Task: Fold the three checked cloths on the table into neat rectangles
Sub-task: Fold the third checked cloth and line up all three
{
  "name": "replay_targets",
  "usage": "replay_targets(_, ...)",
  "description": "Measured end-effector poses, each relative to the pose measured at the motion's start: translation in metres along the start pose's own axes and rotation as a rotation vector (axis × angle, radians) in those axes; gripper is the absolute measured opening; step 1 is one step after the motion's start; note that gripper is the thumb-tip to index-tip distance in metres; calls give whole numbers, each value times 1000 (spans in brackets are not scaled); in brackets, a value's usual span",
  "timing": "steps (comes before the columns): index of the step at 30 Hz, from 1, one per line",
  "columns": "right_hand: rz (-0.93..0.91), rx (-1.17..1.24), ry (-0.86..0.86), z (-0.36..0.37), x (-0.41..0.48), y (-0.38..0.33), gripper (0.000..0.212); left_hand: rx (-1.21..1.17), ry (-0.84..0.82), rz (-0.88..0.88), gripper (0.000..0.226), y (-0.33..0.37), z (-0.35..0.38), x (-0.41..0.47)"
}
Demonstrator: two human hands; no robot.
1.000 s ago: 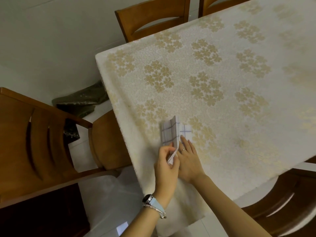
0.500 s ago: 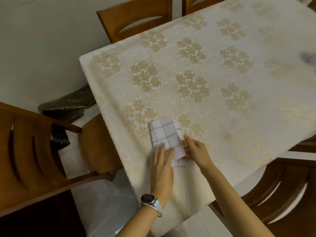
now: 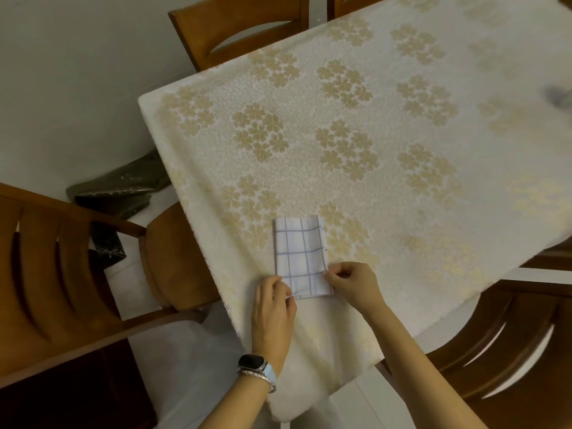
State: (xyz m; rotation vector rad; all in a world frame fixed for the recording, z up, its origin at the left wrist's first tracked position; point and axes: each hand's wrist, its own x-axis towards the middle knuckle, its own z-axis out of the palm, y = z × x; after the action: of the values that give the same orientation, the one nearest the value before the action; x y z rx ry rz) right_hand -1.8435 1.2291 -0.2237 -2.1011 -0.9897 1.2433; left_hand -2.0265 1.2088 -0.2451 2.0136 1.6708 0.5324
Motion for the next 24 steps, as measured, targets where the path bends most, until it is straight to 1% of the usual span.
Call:
replay_targets(6,-67,-122,58,4,-1,-2,13,47,8,45,19,-10,-1,-1)
replay_targets(9,-136,-161,97,7,-3,-1,9,39,8,79,8,-13,-4,0)
replay_targets(12,-195,-169,118,11,-3,2,14,28,14,102,18,-9,-9,9)
replay_targets(15,-194,-156,116,14,-1,5,20,66,11,165,13,-5,-7,28)
replay_targets(16,-189,-140,117,14,-1,6,22,96,-4,197,18,-4,-4,36)
replay_targets(18,-173,-103,121,14,-1,6,28,187,-76,269,43,-5,2,51)
replay_targets(19,-171,-92,125,14,-2,6,31,250,-111,292,50,-6,5,57)
replay_targets(21,-188,-93,128,15,-3,8,35,371,-181,297,53,-13,8,65)
replay_targets(24,-234,-198,127,16,-2,10,38,477,-282,291,75,-27,9,65)
